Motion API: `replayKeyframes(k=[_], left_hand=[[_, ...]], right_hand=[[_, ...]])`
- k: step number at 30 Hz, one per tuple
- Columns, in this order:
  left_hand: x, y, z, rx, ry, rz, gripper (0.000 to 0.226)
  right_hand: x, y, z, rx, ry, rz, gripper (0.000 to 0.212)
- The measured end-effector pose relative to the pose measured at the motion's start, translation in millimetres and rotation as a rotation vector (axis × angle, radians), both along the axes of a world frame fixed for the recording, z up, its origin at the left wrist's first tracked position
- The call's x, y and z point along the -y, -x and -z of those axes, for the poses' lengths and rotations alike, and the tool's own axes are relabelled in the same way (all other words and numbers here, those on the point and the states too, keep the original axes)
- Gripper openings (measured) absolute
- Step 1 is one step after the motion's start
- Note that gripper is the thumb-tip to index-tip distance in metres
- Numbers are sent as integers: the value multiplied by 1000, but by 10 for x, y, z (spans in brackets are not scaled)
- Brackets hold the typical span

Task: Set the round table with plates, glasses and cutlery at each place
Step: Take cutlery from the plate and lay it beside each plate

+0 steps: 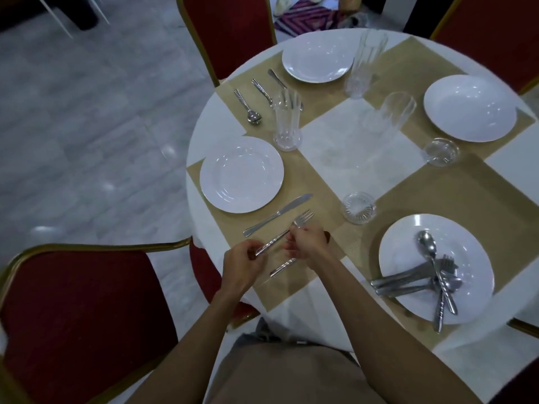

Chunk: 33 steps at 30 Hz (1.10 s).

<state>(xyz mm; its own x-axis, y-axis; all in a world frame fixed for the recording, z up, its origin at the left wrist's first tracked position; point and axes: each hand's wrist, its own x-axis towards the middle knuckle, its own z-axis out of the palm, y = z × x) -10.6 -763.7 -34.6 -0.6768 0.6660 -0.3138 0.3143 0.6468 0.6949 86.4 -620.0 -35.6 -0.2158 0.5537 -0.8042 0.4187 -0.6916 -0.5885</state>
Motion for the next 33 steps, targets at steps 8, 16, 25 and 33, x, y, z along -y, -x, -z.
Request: replayKeyframes(k=[8, 16, 25, 33], left_hand=[[-37, 49, 165, -60, -5, 36, 21], [-27, 91, 193, -67, -35, 69, 23], [-28, 79, 211, -111, -23, 97, 23], [-30, 59, 204, -106, -13, 93, 21]], right_hand=[[-8, 108, -9, 93, -15, 88, 26], [-40, 97, -83, 217, -116, -83, 19], [179, 95, -41, 293, -623, -604, 21], [188, 54, -32, 280, -646, -677, 20]])
